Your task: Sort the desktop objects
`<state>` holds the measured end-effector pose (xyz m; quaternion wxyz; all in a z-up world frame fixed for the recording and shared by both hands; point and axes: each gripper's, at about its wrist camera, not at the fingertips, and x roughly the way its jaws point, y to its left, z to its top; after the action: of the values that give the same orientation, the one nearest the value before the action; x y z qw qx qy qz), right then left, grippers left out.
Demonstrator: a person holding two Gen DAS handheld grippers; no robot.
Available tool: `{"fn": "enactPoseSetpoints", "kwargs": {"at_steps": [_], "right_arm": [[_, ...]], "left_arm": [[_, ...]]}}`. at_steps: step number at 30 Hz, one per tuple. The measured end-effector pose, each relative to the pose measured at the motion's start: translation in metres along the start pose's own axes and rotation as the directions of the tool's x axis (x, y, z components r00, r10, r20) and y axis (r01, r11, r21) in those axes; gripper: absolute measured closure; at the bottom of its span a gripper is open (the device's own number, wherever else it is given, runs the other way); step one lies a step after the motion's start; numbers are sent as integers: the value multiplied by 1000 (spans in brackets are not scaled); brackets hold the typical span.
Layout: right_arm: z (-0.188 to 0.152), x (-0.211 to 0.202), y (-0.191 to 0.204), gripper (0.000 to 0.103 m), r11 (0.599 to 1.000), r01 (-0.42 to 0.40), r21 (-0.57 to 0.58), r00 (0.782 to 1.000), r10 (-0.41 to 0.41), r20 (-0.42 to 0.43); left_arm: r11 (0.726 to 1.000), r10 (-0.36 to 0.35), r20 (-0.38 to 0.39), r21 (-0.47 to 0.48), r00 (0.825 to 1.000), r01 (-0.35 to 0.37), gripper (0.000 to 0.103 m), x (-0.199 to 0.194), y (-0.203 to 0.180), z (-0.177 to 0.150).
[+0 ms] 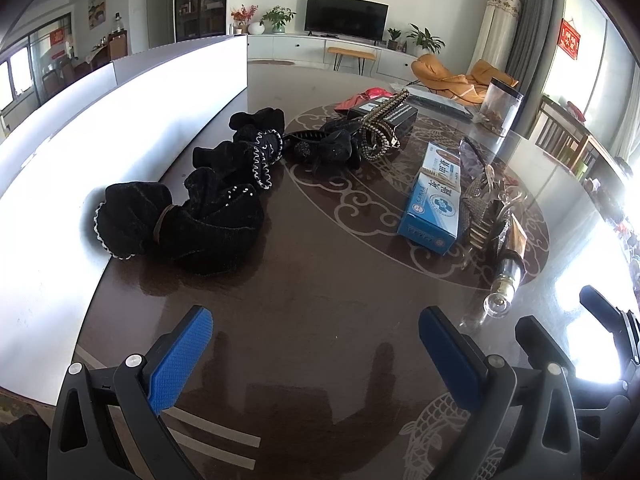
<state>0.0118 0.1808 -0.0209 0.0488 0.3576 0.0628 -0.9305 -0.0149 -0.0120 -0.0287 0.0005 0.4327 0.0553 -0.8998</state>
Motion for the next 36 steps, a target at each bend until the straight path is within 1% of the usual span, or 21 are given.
{"fn": "enactPoseSetpoints", "kwargs": {"at_steps": [17,20,36], "right_arm": [[1,4,1,0,1000,-10,2,1000,10,-24],[2,6,1,0,1000,-13,4,999,14,-35],[3,16,-1,0,1000,0,5,997,0,-81]], "left_arm": [[1000,19,-38,14,999,-18,0,7,0,-4],[1000,12,-59,5,998,-12,0,10,1,-4],[1000,11,-70,19,997,-10,0,10,0,-3]]}}
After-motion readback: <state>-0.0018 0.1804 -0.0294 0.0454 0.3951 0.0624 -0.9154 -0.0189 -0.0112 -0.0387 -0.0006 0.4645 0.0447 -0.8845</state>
